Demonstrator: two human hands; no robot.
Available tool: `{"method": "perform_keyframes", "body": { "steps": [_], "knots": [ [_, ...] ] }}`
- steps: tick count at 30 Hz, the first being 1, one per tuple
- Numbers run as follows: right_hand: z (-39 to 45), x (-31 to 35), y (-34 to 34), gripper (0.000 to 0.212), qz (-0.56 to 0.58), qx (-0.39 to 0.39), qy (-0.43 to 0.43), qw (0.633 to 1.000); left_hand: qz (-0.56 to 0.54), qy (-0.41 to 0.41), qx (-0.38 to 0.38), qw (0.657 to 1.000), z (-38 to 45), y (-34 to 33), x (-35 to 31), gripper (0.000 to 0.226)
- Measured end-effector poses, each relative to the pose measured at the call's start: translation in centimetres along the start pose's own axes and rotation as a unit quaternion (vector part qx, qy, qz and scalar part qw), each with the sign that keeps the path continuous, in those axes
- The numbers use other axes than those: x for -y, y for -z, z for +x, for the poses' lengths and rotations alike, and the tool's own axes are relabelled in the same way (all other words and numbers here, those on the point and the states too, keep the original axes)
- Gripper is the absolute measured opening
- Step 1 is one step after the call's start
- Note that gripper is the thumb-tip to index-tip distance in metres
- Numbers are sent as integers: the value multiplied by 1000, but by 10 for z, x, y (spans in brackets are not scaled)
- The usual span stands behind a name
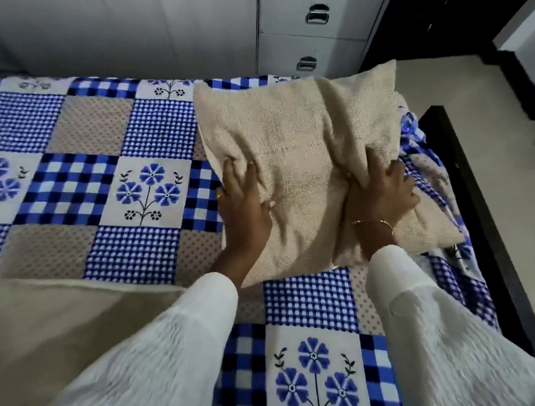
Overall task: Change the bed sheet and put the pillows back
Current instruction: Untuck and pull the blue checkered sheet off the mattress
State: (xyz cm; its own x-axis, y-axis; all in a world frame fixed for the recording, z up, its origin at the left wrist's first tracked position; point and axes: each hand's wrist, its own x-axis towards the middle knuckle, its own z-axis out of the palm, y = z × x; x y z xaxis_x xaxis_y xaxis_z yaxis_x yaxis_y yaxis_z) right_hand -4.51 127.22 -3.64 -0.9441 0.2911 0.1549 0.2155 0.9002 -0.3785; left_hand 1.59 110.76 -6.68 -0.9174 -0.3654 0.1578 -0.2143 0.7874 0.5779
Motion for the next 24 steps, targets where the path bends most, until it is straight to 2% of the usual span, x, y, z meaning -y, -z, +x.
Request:
{"method": "perform_keyframes", "body": {
  "steps": [3,8,14,19,24],
  "knots": [
    [-38,37,7,49,29,13,-14,999,56,-24,-2,998,6,48,33,66],
    [-108,126,5,50,104,98,-35,989,176,-1,2,984,13,136,104,65],
    [-181,214,-25,49,110,162,-17,980,283,42,71,955,13,213,205,69],
    [-213,213,-58,49,61,191,43,979,273,30,133,952,-22,210,241,56],
    [-223,178,-43,44,108,168,20,980,210,-46,45,976,-44,179,201,44]
  ]
}}
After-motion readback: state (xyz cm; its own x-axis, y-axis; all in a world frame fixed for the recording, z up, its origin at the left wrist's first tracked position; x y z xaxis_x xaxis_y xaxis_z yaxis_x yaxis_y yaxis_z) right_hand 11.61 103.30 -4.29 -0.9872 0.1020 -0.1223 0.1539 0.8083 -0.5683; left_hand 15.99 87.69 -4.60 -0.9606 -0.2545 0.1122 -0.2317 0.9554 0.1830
